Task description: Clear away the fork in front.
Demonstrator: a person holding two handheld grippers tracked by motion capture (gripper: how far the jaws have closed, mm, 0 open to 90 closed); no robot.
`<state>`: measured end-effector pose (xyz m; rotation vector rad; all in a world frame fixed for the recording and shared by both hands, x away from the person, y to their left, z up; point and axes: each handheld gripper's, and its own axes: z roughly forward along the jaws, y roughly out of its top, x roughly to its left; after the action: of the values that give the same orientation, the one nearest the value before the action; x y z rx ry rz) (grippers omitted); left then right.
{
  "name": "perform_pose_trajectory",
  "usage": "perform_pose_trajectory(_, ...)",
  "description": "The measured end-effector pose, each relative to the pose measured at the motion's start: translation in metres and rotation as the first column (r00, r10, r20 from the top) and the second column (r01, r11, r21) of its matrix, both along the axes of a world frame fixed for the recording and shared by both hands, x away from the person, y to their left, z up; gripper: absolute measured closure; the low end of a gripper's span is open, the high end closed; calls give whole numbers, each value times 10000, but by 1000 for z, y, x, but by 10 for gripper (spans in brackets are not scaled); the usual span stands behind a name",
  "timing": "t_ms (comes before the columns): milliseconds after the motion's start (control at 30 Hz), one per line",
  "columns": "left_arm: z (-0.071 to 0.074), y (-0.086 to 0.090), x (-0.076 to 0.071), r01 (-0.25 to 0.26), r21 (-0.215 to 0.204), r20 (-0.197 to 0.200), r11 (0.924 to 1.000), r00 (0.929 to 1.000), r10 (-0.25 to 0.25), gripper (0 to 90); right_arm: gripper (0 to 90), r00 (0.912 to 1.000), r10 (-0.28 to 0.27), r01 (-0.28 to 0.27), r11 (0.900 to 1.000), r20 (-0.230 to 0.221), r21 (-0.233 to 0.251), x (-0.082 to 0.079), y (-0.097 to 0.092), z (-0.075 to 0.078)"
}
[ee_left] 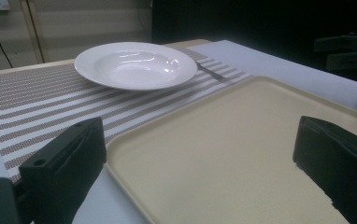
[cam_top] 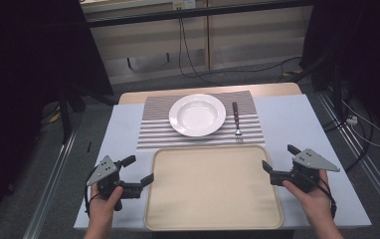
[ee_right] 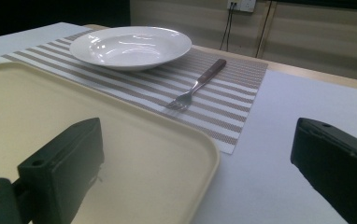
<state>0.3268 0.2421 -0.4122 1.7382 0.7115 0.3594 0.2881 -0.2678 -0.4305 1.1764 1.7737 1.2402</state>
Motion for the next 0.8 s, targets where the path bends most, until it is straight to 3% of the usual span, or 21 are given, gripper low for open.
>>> perform_pose_trajectory(800,0,6,0,-183,-58,-5,9998,9998,183,30,33,9993,-121,111,9995,-344,-281,70,17,13)
